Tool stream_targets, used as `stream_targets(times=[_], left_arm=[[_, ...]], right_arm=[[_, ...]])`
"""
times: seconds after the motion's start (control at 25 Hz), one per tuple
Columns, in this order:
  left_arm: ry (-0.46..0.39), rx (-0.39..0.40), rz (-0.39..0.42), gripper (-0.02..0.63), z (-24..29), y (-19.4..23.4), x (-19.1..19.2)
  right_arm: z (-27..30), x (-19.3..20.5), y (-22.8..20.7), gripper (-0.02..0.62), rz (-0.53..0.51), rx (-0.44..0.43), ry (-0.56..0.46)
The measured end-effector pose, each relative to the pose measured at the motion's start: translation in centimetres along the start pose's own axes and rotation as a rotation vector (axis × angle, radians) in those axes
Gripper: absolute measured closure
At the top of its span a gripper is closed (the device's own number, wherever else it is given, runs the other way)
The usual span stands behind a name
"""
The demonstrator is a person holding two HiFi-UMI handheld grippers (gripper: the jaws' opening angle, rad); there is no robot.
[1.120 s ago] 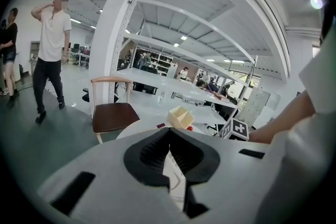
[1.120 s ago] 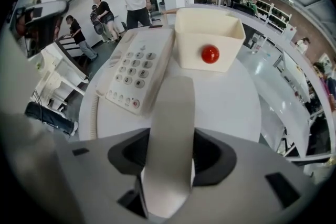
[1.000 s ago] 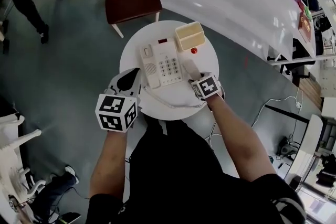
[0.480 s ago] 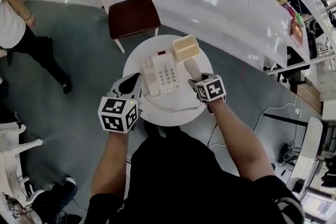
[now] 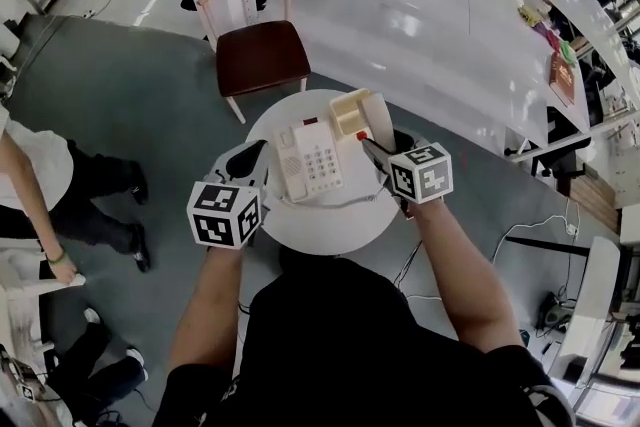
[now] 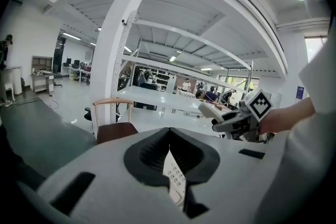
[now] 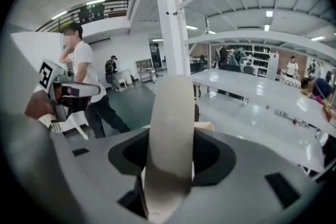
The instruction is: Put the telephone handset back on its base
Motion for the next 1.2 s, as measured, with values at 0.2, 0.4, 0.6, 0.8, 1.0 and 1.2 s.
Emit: stream_targets(times=[0.2, 0.4, 0.6, 0.8, 1.0, 1.2], left_arm=[[-0.01, -0.054, 0.012, 0.595, 0.0, -0.7, -1.7], [-0.014, -0.115, 0.039, 0.595, -0.6, -1.6, -3.2], [-0.02, -0.133, 0.066, 0.596, -1.3, -2.0, -4.4], [-0.023, -0.116, 0.052, 0.595, -0.9, -0.7, -4.8], [-0.016, -0.055, 0.064, 0.595, 0.3, 2.7, -4.9], [-0.012, 0.025, 0.117, 0.595, 0.7, 8.9, -4.9]], right_arm=[[-2.4, -3.4, 1.0, 0.383, -0.076, -0.078, -0.138], [-4.0, -4.5, 1.5, 0.383, -0.09, -0.161, -0.241], [-5.3, -4.8, 2.2, 0.382, -0.081, -0.196, -0.32], [-6.1, -5.8, 3.4, 0.382, -0.069, -0.204, -0.368], [-4.5, -7.3, 6.3, 0.383, -0.051, -0.198, -0.402], [0.6, -7.5, 11.4, 0.383, -0.04, -0.142, -0.344]])
Point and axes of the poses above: the fingertips, and each gripper's own axes: z forward along the fingers, y to its left, x out of its underside, the point moved 10 cm from there along -z, backward along the fingers, and after that the axes turned 13 degrees about -x, right-handed, at the moved point
